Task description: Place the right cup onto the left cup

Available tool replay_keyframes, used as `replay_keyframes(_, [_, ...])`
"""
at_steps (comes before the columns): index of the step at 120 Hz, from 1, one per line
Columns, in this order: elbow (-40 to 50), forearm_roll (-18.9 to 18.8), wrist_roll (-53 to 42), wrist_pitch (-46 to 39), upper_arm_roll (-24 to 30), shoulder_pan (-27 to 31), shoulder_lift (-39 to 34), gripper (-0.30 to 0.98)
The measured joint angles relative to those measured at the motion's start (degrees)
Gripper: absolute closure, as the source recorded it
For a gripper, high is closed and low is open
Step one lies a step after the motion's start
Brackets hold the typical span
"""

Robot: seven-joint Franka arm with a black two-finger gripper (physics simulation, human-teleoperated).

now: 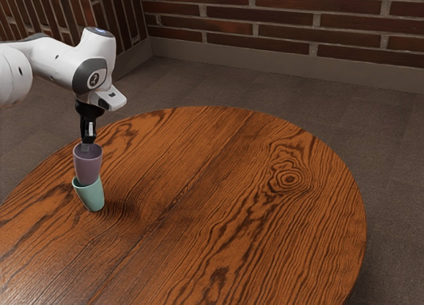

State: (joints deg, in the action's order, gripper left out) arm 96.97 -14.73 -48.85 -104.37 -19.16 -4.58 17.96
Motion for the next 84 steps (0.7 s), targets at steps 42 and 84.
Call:
replay_keyframes(42, [1.57, 2.25, -0.09, -1.21, -0.08, 0.34, -1.86, 0.26])
replay_keyframes(84, [0.09, 9.08, -2.90, 2.35, -0.33, -12.03, -16.06, 0.05])
